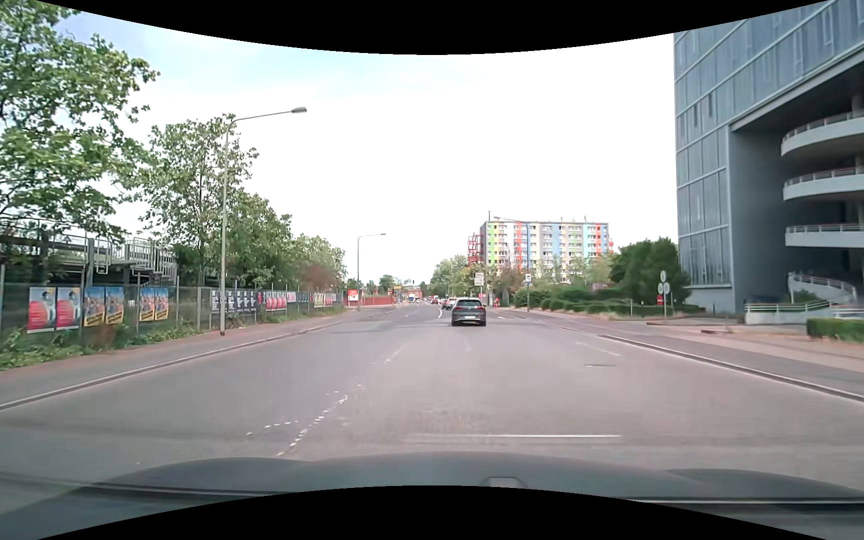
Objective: Follow the waypoints while adhering to traffic rules and regulations
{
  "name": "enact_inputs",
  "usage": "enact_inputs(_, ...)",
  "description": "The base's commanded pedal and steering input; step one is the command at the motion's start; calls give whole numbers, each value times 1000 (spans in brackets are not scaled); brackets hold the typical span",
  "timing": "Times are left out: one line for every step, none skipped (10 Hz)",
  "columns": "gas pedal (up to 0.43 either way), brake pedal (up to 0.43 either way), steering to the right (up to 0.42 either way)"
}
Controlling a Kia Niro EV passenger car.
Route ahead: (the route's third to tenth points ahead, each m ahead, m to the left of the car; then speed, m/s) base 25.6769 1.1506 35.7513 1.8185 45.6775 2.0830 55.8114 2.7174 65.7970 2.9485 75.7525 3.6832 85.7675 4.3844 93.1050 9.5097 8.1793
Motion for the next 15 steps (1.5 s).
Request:
enact_inputs(79, 0, -17)
enact_inputs(59, 0, -16)
enact_inputs(39, 0, -12)
enact_inputs(39, 0, -9)
enact_inputs(39, 0, -5)
enact_inputs(0, 0, -4)
enact_inputs(0, 0, -5)
enact_inputs(0, 0, -6)
enact_inputs(0, 0, -6)
enact_inputs(0, 0, -6)
enact_inputs(0, 0, -6)
enact_inputs(0, 0, -5)
enact_inputs(0, 0, -5)
enact_inputs(0, 0, -5)
enact_inputs(0, 0, -4)
